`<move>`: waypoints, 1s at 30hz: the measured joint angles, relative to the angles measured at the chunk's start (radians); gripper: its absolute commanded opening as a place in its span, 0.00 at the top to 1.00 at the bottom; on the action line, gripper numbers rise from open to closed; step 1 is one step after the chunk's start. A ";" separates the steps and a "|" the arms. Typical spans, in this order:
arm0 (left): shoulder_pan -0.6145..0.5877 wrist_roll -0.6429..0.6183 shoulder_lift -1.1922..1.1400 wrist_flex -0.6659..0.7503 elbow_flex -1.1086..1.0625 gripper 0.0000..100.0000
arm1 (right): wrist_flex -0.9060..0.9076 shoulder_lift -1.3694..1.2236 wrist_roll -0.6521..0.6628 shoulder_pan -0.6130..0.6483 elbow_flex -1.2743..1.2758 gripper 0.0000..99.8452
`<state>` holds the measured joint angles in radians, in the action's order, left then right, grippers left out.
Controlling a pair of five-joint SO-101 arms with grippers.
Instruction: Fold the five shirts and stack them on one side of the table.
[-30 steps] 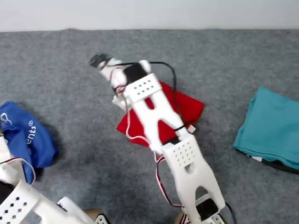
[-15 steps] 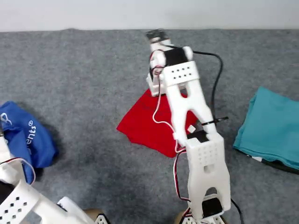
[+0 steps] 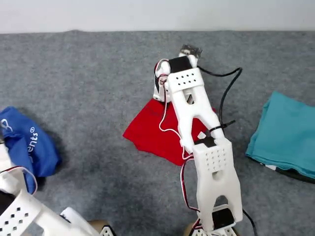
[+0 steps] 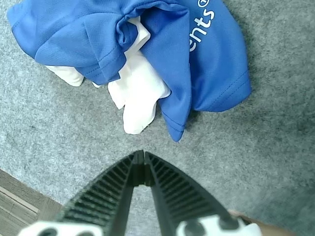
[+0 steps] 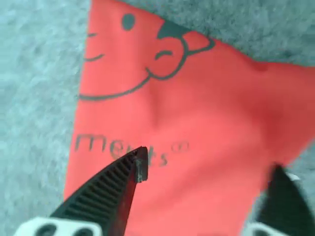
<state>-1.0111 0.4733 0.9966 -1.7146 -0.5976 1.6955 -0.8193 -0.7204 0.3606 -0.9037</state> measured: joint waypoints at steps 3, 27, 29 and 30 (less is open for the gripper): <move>0.000 0.032 0.000 0.000 0.000 0.99 | -0.029 -0.037 -0.037 0.000 0.000 0.53; 0.000 0.049 0.000 0.017 -0.048 0.99 | -0.068 -0.169 -0.094 -0.086 0.002 0.54; 0.000 0.049 0.000 0.020 -0.048 0.99 | -0.084 -0.190 -0.094 -0.081 -0.003 0.54; 0.000 0.049 0.000 0.020 -0.048 0.99 | -0.094 -0.193 -0.094 -0.080 -0.002 0.54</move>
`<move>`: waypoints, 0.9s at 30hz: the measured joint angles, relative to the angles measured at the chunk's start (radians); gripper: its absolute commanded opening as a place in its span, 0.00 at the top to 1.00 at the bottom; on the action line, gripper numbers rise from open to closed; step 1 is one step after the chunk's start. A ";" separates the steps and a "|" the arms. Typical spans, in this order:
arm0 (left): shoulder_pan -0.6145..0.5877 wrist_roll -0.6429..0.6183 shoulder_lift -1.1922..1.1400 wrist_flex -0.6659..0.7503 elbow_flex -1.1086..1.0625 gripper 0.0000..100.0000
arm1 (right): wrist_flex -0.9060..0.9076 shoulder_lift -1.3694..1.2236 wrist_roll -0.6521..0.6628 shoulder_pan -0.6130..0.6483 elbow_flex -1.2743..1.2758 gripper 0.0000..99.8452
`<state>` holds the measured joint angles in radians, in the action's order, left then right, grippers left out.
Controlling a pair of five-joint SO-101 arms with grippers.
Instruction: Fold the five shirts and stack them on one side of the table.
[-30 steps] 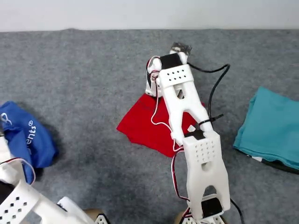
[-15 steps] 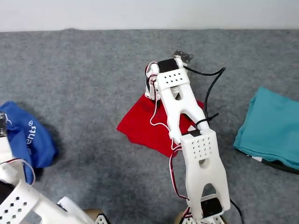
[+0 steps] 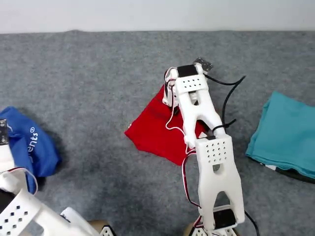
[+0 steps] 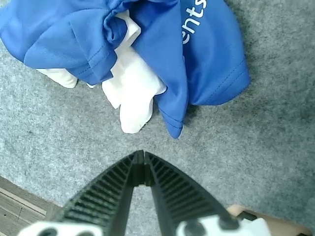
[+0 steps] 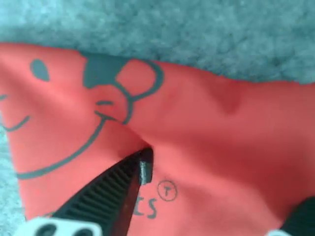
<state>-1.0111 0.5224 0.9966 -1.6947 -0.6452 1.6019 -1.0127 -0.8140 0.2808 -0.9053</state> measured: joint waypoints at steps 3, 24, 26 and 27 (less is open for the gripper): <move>0.000 0.000 0.000 0.000 0.000 0.99 | -0.009 -0.028 0.000 -0.002 -0.015 0.61; 0.000 0.000 0.000 0.003 0.000 0.99 | 0.046 -0.026 0.061 -0.052 -0.037 0.99; 0.000 0.000 0.000 0.003 0.000 0.99 | 0.095 -0.028 0.095 -0.054 -0.063 0.99; 0.000 0.000 0.000 0.003 0.000 0.99 | 0.121 -0.023 0.118 -0.055 -0.078 0.99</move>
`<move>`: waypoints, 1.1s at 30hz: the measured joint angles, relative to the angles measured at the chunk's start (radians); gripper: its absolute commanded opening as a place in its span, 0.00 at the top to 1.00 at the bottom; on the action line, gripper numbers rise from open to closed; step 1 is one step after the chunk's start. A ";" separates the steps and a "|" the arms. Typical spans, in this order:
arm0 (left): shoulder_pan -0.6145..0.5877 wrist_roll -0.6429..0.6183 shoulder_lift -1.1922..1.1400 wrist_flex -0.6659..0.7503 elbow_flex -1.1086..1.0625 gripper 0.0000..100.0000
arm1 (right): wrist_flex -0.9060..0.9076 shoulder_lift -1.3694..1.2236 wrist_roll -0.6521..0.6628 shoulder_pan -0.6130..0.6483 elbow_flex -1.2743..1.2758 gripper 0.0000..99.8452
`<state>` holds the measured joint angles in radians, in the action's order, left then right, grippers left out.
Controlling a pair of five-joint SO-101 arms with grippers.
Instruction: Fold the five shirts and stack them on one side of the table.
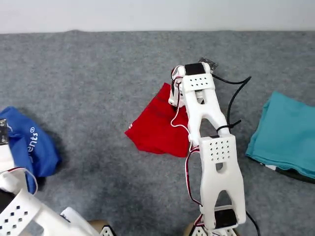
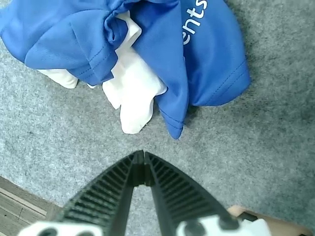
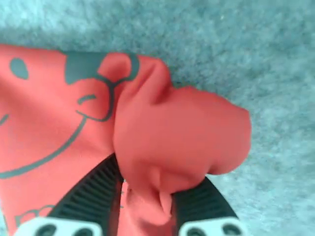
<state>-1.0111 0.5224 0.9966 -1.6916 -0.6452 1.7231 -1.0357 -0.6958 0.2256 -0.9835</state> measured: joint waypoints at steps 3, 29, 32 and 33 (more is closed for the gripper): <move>0.000 0.000 0.000 0.000 0.000 0.99 | 0.028 0.023 0.089 -0.006 -0.002 0.99; 0.000 0.037 0.000 0.000 0.029 0.99 | 0.032 1.063 0.786 -0.318 0.652 0.99; 0.000 0.038 0.000 0.000 0.029 0.99 | 0.032 1.145 0.855 -0.379 0.652 0.99; 0.000 0.038 0.000 0.000 0.029 0.99 | 0.032 1.168 0.876 -0.397 0.652 0.99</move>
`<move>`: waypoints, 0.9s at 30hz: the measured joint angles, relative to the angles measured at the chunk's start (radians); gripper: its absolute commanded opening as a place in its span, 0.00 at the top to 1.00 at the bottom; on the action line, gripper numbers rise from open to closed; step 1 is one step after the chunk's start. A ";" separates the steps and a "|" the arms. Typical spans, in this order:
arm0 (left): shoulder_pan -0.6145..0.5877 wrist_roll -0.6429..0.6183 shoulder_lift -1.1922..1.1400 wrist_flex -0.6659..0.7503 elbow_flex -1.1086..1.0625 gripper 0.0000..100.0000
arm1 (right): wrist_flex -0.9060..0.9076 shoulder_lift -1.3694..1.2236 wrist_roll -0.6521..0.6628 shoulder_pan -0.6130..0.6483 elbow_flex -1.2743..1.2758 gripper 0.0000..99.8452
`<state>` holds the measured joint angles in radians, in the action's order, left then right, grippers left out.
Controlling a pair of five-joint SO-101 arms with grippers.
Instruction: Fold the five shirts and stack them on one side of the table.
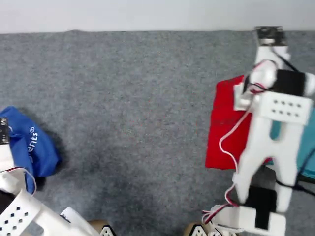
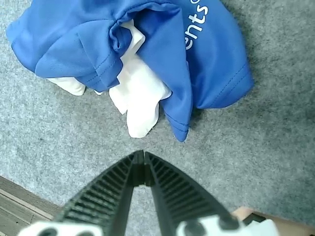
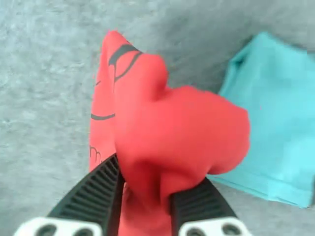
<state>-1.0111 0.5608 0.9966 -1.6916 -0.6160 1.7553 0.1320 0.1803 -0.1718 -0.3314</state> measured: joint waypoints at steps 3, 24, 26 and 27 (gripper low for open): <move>0.000 0.005 0.000 0.000 0.000 0.99 | 0.000 0.034 0.057 -0.063 0.000 0.99; 0.000 0.005 0.000 0.000 0.000 0.99 | -0.339 -0.282 0.241 -0.327 0.003 0.99; 0.000 0.005 0.000 0.000 0.000 0.99 | -0.373 -0.325 0.258 -0.351 0.003 0.99; 0.000 0.005 0.000 0.000 0.000 0.99 | -0.391 -0.347 0.265 -0.365 0.003 0.99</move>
<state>-1.0111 0.5654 0.9966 -1.6916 -0.6160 1.3640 -0.2148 0.4457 -0.5370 -0.3284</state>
